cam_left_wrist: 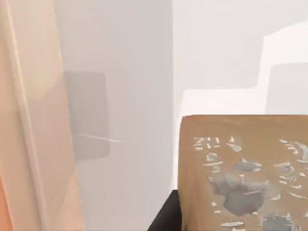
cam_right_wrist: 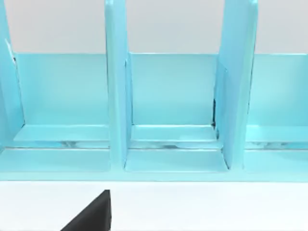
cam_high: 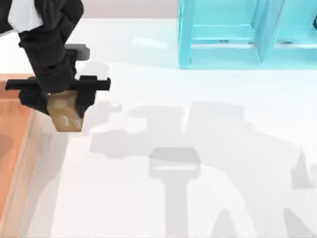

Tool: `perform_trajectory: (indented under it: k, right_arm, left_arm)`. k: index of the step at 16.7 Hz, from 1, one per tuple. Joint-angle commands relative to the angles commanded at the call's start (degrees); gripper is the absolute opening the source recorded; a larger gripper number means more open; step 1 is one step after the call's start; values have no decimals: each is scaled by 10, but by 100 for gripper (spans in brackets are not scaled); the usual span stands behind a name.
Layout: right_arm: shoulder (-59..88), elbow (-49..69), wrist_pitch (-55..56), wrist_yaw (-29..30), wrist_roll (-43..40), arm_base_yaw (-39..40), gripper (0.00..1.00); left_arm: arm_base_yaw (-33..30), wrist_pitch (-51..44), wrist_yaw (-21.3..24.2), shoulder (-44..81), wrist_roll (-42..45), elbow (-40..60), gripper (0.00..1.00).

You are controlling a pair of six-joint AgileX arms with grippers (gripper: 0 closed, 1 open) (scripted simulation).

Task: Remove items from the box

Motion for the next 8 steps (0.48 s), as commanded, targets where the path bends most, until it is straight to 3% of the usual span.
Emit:
perform_trajectory:
  k: [8]
  right_arm:
    - [0, 0, 0, 0, 0, 0, 100]
  left_arm:
    - [-12, 26, 2, 13, -14, -4, 0]
